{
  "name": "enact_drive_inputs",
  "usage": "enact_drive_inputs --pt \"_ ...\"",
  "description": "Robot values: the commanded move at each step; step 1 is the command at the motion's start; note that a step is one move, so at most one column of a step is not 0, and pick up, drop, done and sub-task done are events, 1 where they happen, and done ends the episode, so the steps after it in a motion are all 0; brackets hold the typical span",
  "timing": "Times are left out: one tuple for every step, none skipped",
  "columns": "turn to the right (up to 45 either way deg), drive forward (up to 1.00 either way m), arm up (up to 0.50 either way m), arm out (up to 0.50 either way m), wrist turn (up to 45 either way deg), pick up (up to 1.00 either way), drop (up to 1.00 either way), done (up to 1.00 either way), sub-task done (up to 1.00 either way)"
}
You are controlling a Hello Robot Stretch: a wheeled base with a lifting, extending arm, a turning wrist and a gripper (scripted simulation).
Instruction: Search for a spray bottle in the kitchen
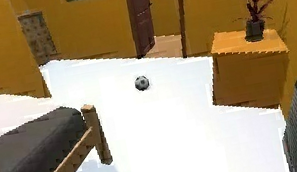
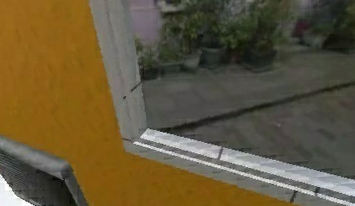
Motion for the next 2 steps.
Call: enact_drive_inputs --pt "0.0 1.0 0.0 0.0 0.0 0.0 0.0 0.0 0.0" --pt "0.0 0.4 0.0 0.0 0.0 0.0 0.0 0.0 0.0"
